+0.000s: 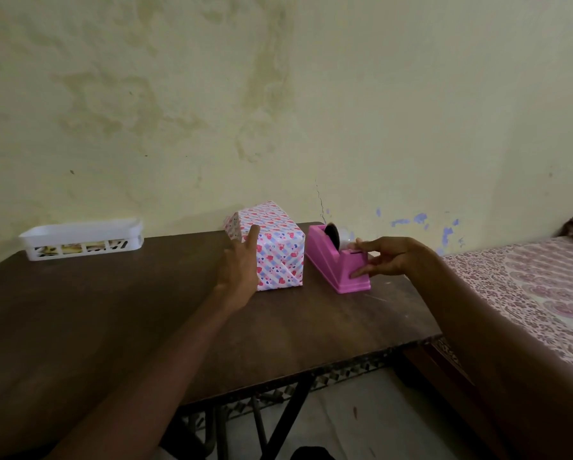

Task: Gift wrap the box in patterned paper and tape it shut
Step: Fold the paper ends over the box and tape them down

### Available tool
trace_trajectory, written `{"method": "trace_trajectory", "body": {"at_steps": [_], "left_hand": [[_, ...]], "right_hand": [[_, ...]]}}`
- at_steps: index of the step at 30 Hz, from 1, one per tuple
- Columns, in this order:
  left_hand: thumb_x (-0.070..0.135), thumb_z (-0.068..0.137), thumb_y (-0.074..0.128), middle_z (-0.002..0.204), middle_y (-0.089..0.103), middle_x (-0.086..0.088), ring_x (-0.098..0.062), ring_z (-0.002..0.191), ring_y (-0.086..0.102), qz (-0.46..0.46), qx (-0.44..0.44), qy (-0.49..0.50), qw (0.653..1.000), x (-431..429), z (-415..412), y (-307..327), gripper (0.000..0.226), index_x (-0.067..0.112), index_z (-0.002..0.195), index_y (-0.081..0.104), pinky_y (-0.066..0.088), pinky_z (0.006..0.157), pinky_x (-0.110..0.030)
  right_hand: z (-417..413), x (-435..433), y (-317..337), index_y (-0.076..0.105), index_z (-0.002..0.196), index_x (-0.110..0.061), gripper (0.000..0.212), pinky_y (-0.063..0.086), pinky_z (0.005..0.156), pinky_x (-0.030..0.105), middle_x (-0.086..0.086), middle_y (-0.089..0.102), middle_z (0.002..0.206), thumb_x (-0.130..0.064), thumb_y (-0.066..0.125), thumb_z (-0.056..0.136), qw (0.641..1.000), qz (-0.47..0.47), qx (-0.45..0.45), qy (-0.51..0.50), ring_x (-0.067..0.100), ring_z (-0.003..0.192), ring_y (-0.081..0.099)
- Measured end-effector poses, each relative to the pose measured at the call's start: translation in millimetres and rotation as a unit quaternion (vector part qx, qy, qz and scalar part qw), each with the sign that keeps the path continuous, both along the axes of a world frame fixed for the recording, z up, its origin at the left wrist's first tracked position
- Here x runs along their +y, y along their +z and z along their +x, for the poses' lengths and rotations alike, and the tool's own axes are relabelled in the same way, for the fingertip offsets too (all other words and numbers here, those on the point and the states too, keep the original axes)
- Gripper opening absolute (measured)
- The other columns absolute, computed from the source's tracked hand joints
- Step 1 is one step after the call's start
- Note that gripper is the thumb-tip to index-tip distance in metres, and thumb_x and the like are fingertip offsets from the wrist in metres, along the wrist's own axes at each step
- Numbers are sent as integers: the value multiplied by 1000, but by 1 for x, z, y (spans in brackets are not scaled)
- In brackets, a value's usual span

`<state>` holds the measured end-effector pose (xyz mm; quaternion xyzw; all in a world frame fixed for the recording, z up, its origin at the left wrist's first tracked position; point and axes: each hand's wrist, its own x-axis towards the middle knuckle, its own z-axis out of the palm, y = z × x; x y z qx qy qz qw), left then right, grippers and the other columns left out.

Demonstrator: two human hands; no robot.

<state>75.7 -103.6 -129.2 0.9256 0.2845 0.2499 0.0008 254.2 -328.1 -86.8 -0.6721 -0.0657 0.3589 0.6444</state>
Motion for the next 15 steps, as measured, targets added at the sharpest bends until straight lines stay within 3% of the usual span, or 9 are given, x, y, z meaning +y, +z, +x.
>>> {"method": "trace_trajectory", "body": {"at_steps": [4, 15], "left_hand": [[31, 83, 74, 148, 34, -16, -30, 129, 46, 3, 4, 4, 1000, 0, 1, 0, 101, 24, 152, 0, 46, 98, -33], [31, 82, 75, 146, 38, -15, -30, 127, 48, 15, 4, 9, 1000, -1, 1, 1, 101, 24, 152, 3, 47, 97, -32]], "right_hand": [[0, -5, -6, 66, 111, -3, 24, 53, 73, 63, 23, 54, 126, -11, 66, 88, 998, 59, 6, 7, 43, 118, 54], [-2, -8, -32, 54, 127, 4, 39, 57, 70, 57, 18, 56, 124, -3, 64, 90, 992, 128, -12, -7, 33, 117, 57]]}}
